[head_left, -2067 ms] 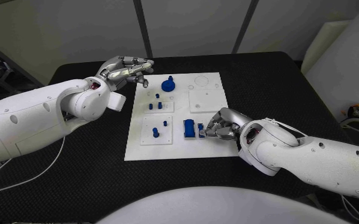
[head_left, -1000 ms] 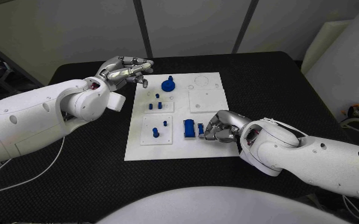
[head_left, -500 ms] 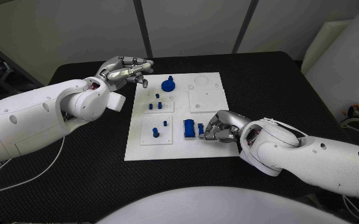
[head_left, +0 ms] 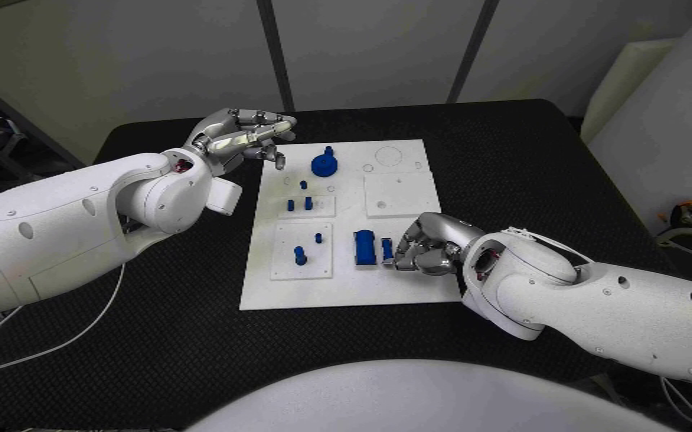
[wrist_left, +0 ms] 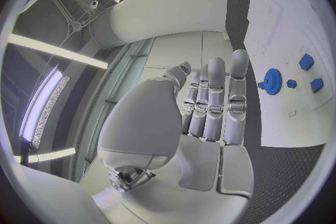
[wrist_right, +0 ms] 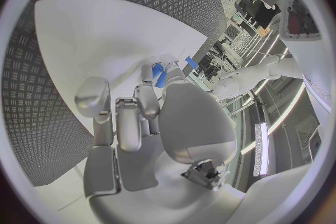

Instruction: Assemble the parts on the task board

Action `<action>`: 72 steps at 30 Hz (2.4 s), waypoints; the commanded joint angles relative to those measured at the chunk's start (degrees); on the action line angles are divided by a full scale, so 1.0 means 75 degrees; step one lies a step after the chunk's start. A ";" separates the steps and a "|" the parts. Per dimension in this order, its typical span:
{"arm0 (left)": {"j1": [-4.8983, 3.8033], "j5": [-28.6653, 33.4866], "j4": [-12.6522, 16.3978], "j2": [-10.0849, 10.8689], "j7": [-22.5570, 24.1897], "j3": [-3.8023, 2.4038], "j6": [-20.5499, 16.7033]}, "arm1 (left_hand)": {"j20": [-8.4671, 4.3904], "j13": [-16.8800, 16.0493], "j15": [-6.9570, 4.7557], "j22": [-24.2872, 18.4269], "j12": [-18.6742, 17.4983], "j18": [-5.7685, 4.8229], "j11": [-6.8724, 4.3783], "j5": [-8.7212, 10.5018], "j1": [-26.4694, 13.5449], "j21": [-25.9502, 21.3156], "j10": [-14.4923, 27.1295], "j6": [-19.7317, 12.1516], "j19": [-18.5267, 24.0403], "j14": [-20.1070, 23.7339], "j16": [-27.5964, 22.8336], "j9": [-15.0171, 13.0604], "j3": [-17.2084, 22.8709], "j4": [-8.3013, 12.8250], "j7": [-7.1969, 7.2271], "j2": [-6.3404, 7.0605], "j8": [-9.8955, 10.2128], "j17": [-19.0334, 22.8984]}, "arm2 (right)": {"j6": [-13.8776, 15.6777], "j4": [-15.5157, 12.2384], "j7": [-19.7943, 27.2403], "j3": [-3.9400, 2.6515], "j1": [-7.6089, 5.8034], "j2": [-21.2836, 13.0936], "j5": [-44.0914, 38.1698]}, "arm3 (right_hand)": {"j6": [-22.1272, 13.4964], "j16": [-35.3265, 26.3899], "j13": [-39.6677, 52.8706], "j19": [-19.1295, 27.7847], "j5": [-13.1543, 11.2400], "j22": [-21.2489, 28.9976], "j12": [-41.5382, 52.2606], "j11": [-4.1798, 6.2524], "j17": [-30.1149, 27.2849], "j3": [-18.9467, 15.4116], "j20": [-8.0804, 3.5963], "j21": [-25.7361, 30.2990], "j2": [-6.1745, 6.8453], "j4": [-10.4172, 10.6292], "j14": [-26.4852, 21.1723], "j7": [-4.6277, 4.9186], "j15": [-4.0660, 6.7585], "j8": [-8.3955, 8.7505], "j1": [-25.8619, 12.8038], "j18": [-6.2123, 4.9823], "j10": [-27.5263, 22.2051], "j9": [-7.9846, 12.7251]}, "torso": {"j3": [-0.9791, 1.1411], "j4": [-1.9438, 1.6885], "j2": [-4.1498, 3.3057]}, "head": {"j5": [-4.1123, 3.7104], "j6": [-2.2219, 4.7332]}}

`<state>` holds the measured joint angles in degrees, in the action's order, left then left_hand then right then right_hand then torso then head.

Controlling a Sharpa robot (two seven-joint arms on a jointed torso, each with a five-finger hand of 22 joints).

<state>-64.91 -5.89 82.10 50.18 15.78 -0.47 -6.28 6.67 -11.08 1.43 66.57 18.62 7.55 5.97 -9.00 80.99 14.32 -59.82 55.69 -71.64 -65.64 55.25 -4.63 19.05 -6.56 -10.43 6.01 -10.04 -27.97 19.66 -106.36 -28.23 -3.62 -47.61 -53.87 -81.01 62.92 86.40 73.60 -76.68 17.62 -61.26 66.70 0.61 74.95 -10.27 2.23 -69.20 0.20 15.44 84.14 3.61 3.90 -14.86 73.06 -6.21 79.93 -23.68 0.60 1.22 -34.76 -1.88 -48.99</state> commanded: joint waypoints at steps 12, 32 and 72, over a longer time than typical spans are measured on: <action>0.0021 0.0021 -0.0008 -0.0021 -0.0003 -0.0004 0.0104 | 0.0038 -0.0003 0.0021 -0.0024 0.0061 0.0376 0.0018 -0.0025 0.0073 -0.0039 0.0066 -0.0059 -0.0047 0.0067 0.0022 0.0010 -0.0016 0.0054 0.0022 -0.0076 -0.0042 0.0019 | 0.0061 0.0580 -0.0111 -0.0005 -0.0012 0.0234 -0.0178 | -0.0073 -0.0025 0.0043 0.0035 -0.0324 -0.0020 0.0027 0.0014 0.1145 -0.0105 -0.0020 0.0036 -0.0257 -0.0094 0.0605 -0.0013 0.0058 -0.0131 0.0585 0.0047 0.0011 -0.0132 | -0.0004 0.0002 -0.0006 | 0.0019 -0.0034; 0.0023 0.0021 -0.0007 -0.0027 -0.0007 -0.0005 0.0116 | 0.0037 -0.0002 0.0020 -0.0029 0.0072 0.0376 0.0018 -0.0027 0.0092 -0.0044 0.0074 -0.0063 -0.0049 0.0072 0.0025 0.0011 -0.0015 0.0069 0.0022 -0.0071 -0.0048 0.0024 | 0.0006 0.0670 -0.0126 -0.0006 -0.0012 0.0294 -0.0188 | -0.0084 -0.0029 0.0039 0.0042 -0.0446 -0.0009 0.0016 0.0019 0.1139 -0.0181 -0.0017 0.0050 -0.0208 -0.0121 0.0604 -0.0014 0.0056 -0.0150 0.0665 0.0044 0.0005 -0.0155 | -0.0002 0.0002 0.0002 | 0.0013 -0.0043; 0.0049 0.0021 -0.0026 -0.0038 -0.0010 -0.0004 0.0120 | 0.0037 -0.0002 0.0020 -0.0029 0.0072 0.0376 0.0018 -0.0027 0.0093 -0.0044 0.0074 -0.0063 -0.0049 0.0072 0.0026 0.0011 -0.0015 0.0070 0.0022 -0.0070 -0.0048 0.0024 | 0.0340 0.0268 -0.0110 -0.0003 -0.0012 -0.0047 -0.0489 | -0.0167 -0.0069 0.0104 0.0045 -0.0436 0.0027 0.0110 -0.0001 0.1098 -0.0691 0.0008 0.0120 -0.0264 0.0136 0.0597 -0.0009 0.0038 -0.0288 -0.0017 0.0033 0.0026 -0.0300 | -0.0006 -0.0009 -0.0004 | 0.0004 -0.0045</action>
<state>-64.49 -5.89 81.85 49.95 15.72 -0.48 -6.05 6.88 -11.08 1.63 66.42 18.86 7.58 6.17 -9.00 81.36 14.32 -59.62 55.48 -71.85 -65.44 55.25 -4.64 18.88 -6.40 -10.23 5.64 -10.04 -27.84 21.09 -104.44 -28.39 -3.64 -47.64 -54.46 -83.48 61.49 86.14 74.28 -76.06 14.13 -60.98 67.24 0.53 74.91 -15.72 2.45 -68.06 -1.26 16.49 84.13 3.79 3.89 -16.80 72.85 -6.22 79.85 -25.86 0.60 1.26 -34.77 -1.91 -49.28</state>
